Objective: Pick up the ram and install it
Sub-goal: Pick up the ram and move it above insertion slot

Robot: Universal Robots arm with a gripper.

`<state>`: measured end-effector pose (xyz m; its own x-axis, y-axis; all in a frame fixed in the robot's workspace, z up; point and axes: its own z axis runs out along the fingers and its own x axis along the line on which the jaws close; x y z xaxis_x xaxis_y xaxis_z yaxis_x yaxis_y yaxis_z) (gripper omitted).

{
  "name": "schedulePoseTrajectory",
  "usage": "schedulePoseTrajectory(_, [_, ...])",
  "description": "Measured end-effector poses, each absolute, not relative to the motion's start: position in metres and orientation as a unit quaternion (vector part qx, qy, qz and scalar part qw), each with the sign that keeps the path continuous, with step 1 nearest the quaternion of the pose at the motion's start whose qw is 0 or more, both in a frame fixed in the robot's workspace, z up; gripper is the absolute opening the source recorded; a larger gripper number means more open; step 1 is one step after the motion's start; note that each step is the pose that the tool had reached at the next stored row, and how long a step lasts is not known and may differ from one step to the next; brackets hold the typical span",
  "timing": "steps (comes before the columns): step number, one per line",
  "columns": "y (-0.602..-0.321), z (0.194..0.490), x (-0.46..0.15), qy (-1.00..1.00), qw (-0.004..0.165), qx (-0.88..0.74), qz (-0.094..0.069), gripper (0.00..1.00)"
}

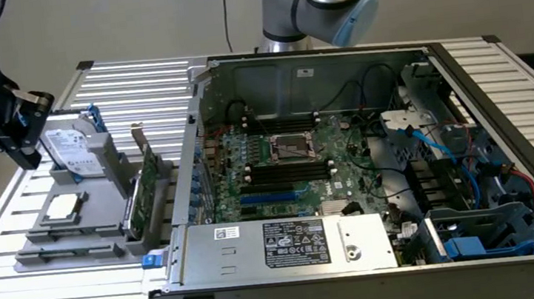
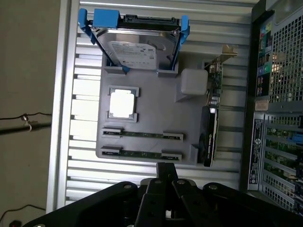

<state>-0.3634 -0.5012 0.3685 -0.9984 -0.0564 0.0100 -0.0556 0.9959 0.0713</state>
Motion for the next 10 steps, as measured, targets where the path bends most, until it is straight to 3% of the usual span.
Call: schedulePoseTrajectory(10, [-0.5009, 0.3677, -0.3636, -0.994, 0.008, 0.105, -0.034, 0.11])
